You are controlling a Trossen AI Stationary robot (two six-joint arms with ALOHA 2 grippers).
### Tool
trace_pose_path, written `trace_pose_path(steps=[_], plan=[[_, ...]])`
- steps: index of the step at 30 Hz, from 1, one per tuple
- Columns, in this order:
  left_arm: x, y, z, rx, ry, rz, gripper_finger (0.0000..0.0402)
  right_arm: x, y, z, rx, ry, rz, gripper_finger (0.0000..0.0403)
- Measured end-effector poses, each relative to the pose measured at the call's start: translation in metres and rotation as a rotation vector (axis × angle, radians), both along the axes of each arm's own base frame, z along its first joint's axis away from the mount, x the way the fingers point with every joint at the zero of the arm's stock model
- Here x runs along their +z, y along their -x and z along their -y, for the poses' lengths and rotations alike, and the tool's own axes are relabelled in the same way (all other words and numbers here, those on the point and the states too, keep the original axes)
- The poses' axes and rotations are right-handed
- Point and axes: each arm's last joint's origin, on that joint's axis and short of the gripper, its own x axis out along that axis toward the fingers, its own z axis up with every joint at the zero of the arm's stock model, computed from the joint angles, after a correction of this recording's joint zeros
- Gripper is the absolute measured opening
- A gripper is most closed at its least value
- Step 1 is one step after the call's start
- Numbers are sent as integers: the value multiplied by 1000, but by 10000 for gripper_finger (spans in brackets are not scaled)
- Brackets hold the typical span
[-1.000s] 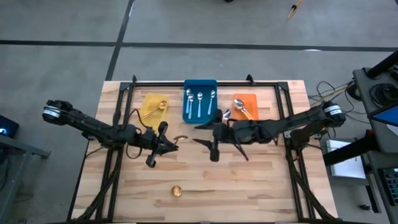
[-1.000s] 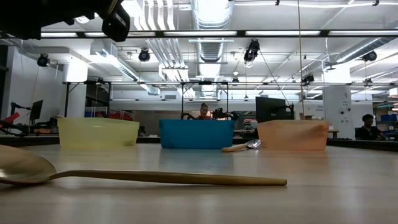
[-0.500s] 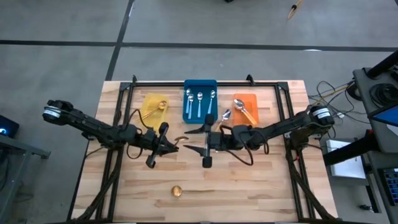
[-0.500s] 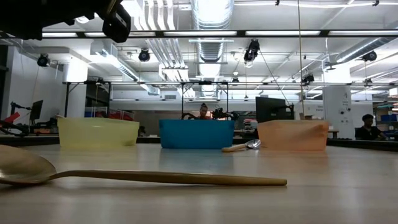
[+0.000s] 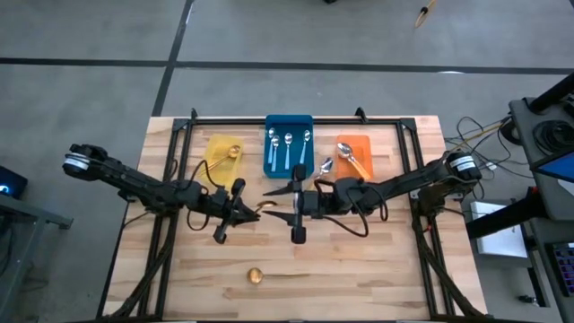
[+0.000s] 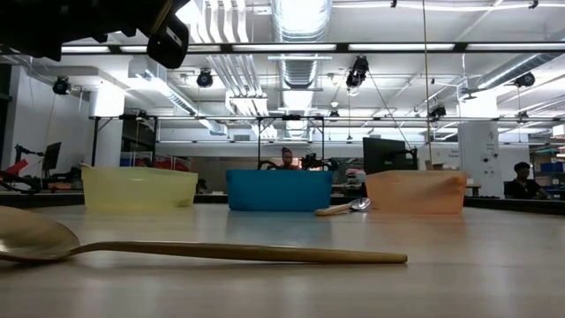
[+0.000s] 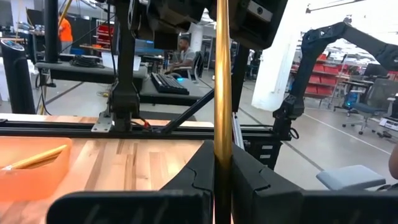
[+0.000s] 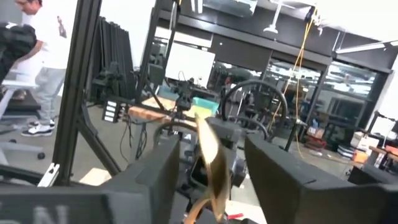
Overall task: Sort silverware by color (type)
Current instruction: Put the gold spoon into the yellow bin
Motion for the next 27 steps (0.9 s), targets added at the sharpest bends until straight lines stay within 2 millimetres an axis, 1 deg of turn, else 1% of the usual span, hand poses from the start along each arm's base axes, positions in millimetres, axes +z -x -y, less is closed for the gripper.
trace_pose_path(steps=[3, 7, 8, 13, 16, 21, 24, 27], plan=[[0, 0, 0, 1, 0, 2, 2, 0, 0, 0, 1, -3, 1, 117], [1, 0, 0, -3, 2, 4, 7, -1, 0, 0, -8, -1, -10, 32], [1, 0, 0, -3, 5, 4, 8, -1, 0, 1, -17, 2, -9, 23], [1, 0, 0, -2, 22, 2, 9, -1, 0, 1, -25, 3, -15, 14], [2, 0, 0, 2, 37, 5, 23, -1, 0, 2, -29, -7, -18, 12], [2, 0, -5, 82, 8, 11, 77, 0, 5, 5, -133, -26, -99, 10], [3, -1, -11, 188, -44, 16, 118, 4, 11, 16, -185, -58, -153, 9], [2, -1, -19, 359, -122, 3, 157, 6, 17, 34, -265, -123, -217, 9]])
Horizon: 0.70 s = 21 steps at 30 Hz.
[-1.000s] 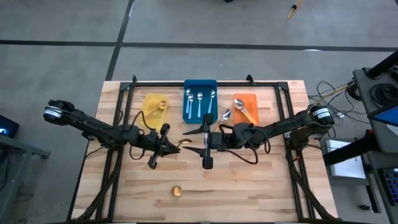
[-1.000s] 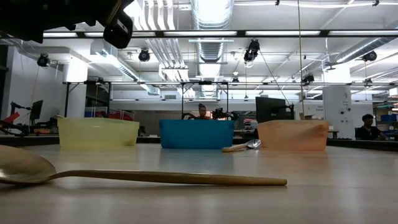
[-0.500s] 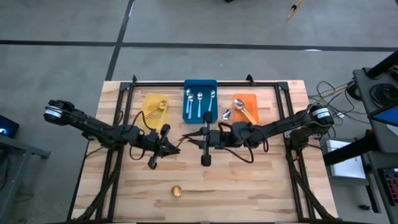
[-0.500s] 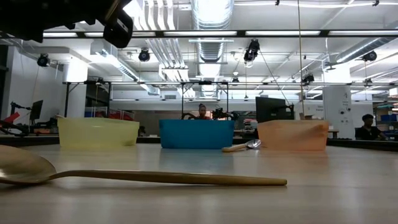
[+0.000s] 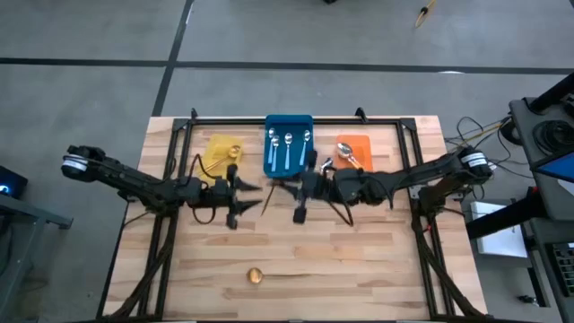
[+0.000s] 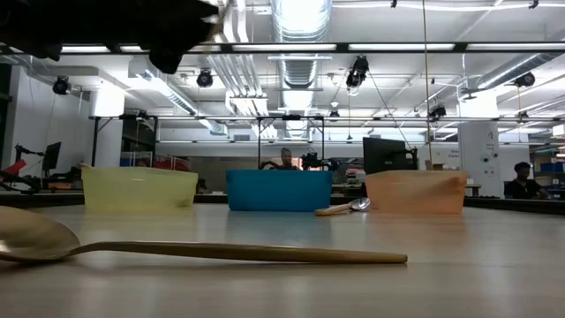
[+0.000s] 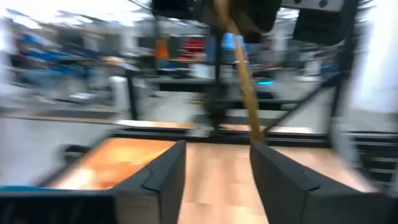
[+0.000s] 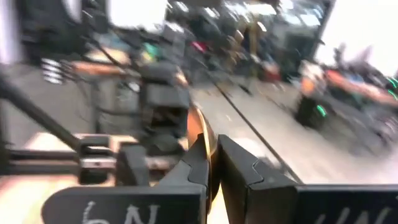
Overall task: Sort silverware by color (type)
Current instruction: Put the gold spoon into the yellow bin
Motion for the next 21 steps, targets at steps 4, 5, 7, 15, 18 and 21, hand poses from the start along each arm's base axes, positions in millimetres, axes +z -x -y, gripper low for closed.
trace_pose_path(steps=[4, 5, 7, 15, 18, 21], plan=[[0, 0, -9, 175, -102, -19, 189, -8, 1, 31, -131, -52, -65, 10], [0, 0, -12, 207, -117, -24, 193, -12, 0, 38, -154, -60, -77, 10], [0, -1, -17, 252, -126, -25, 196, -19, -2, 55, -199, -75, -89, 10], [-6, -8, -50, 380, -71, -16, 188, -47, 9, 107, -333, -127, -16, 11], [-8, -15, -64, 378, -59, 28, 186, -57, 13, 117, -361, -128, 22, 11], [-9, -29, -77, 407, -58, 12, 185, -64, 14, 124, -376, -131, 60, 11]])
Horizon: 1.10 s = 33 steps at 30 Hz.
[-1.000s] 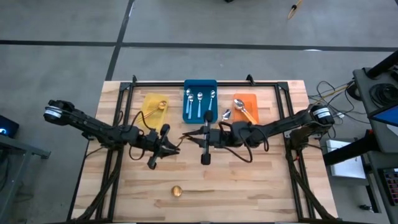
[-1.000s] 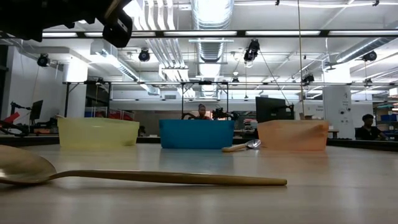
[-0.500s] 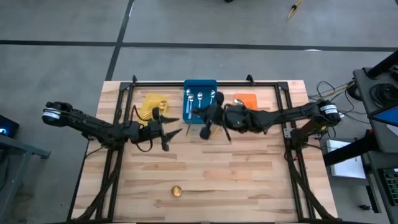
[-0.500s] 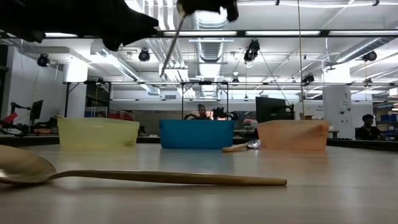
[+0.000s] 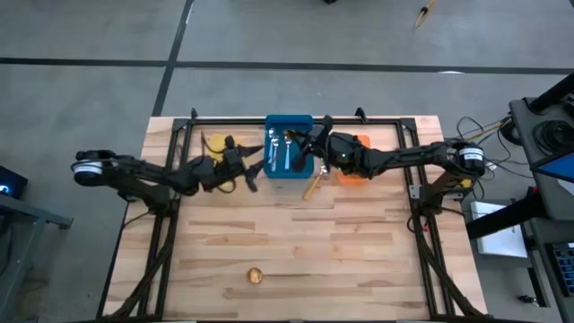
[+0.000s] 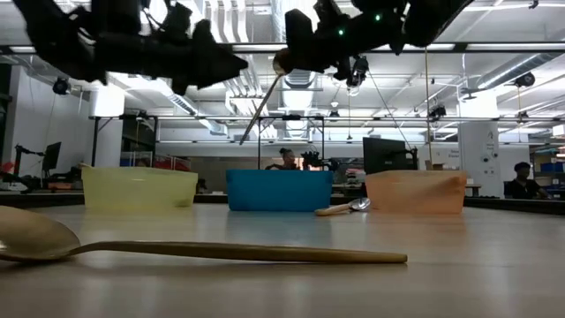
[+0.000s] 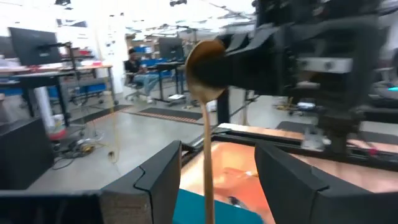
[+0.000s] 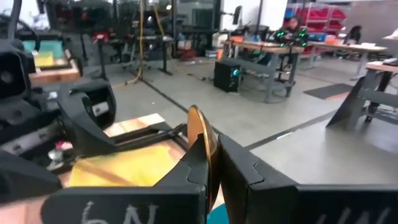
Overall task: Sort silverware by color (type)
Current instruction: Put the gold spoon into the yellow bin
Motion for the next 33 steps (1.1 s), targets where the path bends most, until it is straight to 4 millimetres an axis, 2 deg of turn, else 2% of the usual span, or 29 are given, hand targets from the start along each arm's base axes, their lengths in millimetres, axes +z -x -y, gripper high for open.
trace_pose_path(steps=[8, 12, 22, 28, 33], plan=[[-3, -39, -11, 61, -39, -76, 185, 1, -5, 3, -11, 67, 20, 12], [-3, -46, -13, 103, -33, -84, 185, 6, -5, 3, -10, 73, 41, 12], [14, -57, -19, 184, -83, -98, 176, 8, -6, 3, -9, 60, 56, 12], [18, -64, -21, 203, -83, -166, 129, 8, -6, 3, -8, 51, 65, 12], [20, -63, -21, 236, -76, -166, 46, 8, -6, 2, -4, 41, 74, 12]])
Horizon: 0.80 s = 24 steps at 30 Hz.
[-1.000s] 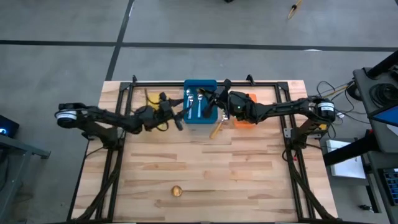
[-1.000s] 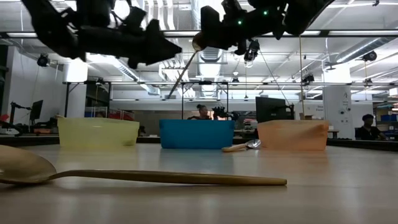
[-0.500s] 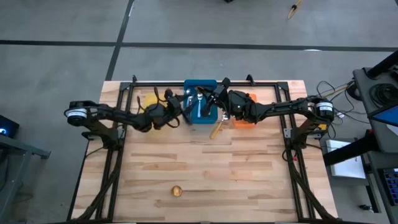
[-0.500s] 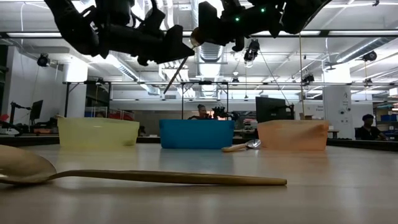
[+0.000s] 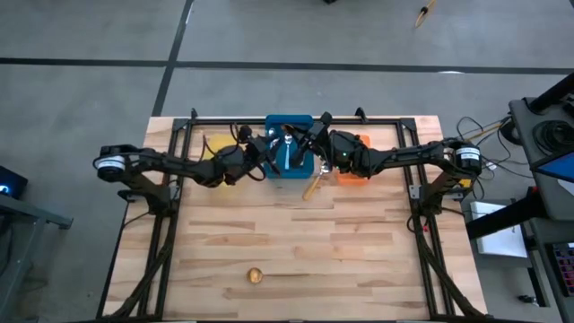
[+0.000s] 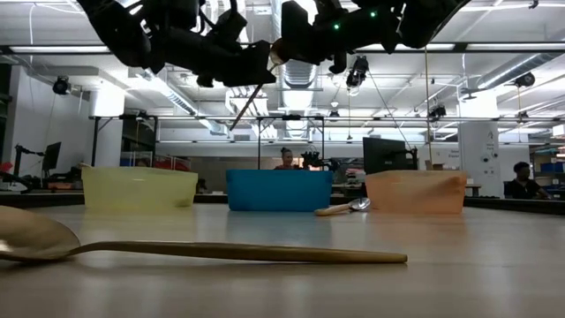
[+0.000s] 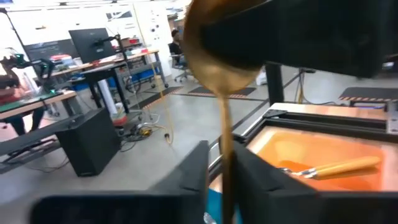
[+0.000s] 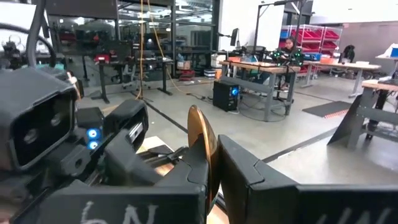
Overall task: Sort silverware by color (type)
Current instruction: Put the gold spoon into the yellow bin
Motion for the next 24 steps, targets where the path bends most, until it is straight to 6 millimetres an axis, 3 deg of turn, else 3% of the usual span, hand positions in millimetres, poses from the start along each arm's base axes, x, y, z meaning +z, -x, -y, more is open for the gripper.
trace_pose_path(steps=[2, 7, 13, 19, 24], plan=[[1, 0, 1, -4, 21, 20, 13, 0, 0, 0, 4, -14, 11, 12], [2, 1, 4, -15, 78, 24, 5, -2, 0, -1, 10, -49, 13, 25], [15, 7, 6, -2, 149, -20, 3, -4, 0, -1, 12, -98, 2, 92], [39, 39, 6, 25, 191, -145, 2, 9, 12, -3, 11, -108, -23, 159], [49, 67, 3, 82, 272, -300, 2, 16, 23, -3, 0, -110, -84, 189]])
